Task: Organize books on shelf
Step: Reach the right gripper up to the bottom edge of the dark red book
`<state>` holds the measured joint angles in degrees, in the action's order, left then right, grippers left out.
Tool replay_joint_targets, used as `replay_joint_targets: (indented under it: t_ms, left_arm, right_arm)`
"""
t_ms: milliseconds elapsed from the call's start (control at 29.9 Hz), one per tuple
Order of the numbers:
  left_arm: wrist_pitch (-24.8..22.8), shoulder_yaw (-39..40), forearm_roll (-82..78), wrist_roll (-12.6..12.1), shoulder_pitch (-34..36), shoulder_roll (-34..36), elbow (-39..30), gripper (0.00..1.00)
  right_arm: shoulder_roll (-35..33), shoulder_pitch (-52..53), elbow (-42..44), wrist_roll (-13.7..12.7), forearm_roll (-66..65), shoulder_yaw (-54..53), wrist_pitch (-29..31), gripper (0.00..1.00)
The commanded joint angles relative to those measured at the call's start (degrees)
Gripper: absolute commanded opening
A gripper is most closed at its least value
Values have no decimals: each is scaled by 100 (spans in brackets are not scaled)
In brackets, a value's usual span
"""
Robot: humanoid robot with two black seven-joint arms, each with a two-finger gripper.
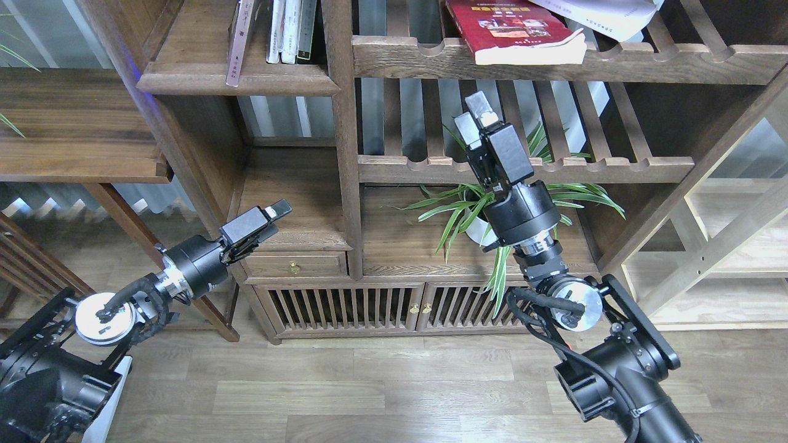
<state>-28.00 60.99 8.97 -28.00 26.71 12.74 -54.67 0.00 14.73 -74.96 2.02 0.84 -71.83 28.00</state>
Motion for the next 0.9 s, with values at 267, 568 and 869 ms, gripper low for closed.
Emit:
replay_joint_targets:
  t_ms: [267, 568, 869]
  left_arm:
    - [0, 1, 87, 0, 10, 88, -17, 98]
    - [0, 167, 289, 0, -25, 325, -96, 98]
    - [0, 176, 588, 0, -131, 615, -87, 99]
  right_arm:
    - [0, 557, 359, 71, 197, 28, -488, 99]
    - [0, 689, 825, 71, 294, -138, -506, 99]
    - [0, 935, 887, 62, 364, -455, -857, 99]
